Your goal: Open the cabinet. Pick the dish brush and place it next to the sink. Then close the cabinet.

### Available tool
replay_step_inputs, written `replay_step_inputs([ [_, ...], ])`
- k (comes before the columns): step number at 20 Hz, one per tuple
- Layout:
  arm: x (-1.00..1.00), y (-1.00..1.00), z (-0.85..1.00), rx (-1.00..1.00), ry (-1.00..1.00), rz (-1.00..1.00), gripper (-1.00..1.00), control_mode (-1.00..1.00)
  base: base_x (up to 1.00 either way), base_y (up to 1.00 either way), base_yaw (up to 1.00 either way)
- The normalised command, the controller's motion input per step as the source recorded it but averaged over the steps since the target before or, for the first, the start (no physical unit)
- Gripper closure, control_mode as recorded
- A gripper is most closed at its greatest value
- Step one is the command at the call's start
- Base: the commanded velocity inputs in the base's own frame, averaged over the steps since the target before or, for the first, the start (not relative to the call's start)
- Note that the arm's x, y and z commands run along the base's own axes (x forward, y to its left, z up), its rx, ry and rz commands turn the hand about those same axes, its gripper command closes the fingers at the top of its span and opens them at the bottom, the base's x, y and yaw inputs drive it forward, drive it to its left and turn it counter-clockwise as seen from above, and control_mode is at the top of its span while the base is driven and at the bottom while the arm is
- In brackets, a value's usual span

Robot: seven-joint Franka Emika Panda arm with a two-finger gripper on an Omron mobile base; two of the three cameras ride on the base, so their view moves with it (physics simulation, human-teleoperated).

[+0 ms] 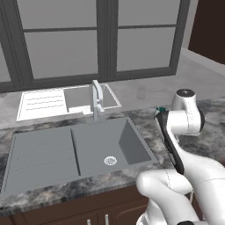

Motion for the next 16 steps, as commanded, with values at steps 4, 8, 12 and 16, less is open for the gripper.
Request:
replay_step_inputs([
  [4,0.65,-0.1,0.0,0.0,0.05,0.09,1.0,-1.0,0.0,0.0,0.0],
  [8,0.63,-0.18,0.0,0.0,0.05,0.26,1.0,-1.0,0.0,0.0,0.0],
  [12,0.45,-0.17,-0.07,0.0,0.04,0.28,1.0,-1.0,0.0,0.0,0.0],
  [16,0.14,-0.15,-0.26,0.01,0.0,0.21,1.0,-1.0,0.0,0.0,0.0],
])
